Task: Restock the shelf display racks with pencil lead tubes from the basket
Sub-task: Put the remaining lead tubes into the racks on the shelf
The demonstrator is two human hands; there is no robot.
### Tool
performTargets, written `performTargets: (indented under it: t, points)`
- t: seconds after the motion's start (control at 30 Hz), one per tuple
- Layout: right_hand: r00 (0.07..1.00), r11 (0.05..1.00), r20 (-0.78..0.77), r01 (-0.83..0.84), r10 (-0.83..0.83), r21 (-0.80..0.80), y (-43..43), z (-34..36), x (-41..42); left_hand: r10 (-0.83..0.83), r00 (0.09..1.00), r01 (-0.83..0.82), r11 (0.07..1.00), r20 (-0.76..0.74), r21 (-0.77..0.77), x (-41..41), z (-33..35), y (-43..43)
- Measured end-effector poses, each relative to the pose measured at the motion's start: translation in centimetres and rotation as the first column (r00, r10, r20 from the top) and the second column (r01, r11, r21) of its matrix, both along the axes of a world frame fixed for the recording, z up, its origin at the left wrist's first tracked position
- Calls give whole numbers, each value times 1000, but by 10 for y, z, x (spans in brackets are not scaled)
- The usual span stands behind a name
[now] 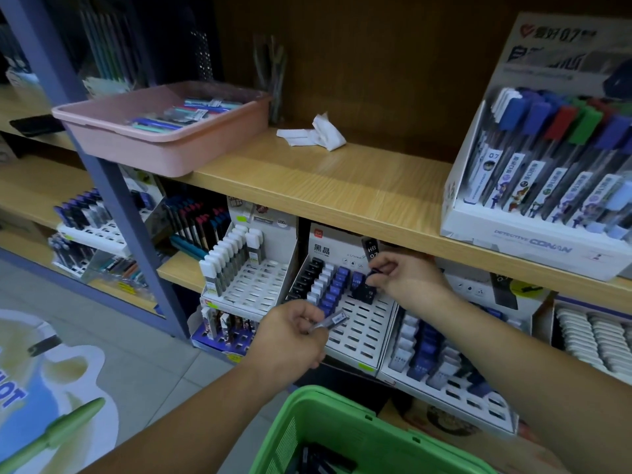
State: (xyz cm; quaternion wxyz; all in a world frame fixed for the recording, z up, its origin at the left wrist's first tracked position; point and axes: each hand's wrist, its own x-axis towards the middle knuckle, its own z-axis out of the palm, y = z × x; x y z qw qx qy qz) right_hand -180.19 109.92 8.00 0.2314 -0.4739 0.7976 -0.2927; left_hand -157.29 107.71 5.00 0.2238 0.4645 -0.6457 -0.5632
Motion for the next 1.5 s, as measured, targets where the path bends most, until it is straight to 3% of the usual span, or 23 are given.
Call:
performTargets:
  t: [0.1, 0.2, 0.37, 0.7, 0.9, 0.97, 1.07, 1.2, 1.33, 1.43, 1.5]
  points:
    - [998, 997, -11, 67, -67, -36, -3, -5, -2, 15, 1000, -15, 1000, 0, -18, -3, 1, -2]
    - [987, 999, -156, 41, -37, 23, -3, -6, -1, 28, 999, -28, 999, -19, -14, -5, 0, -3]
    - [966, 998, -256, -9, 23, 55, -4, -5, 5, 55, 997, -56, 998, -46, -25, -5, -3, -6]
    - [941, 992, -325, -61, 95, 113, 0, -3, 6, 53, 995, -53, 999, -84, 8, -5, 2, -3]
    - [844, 947, -455, -171, 284, 273, 0, -1, 9, 65, 984, -46, 992, -167, 114, -4, 5, -3]
    - [860, 941, -406, -213, 309, 265, 0, 0, 6, 72, 979, -42, 986, -189, 159, -5, 5, -3]
    - [933, 942, -152, -310, 327, 128, 6, 10, 4, 66, 975, -27, 983, -214, 180, -8, 4, -5]
    - [906, 905, 22, -422, 422, 52, 20, 27, 10, 83, 956, -17, 974, -282, 227, -19, 10, -5]
    - [941, 949, 119, -313, 316, -48, 32, 30, 4, 101, 949, 3, 945, -299, 326, -29, 18, 0]
    - [922, 975, 321, -218, 217, -33, 37, 32, -2, 87, 959, 1, 950, -269, 312, -35, 15, 2]
    - [926, 968, 294, -250, 238, 4, 37, 32, -6, 102, 953, -8, 949, -284, 315, -38, 12, 2]
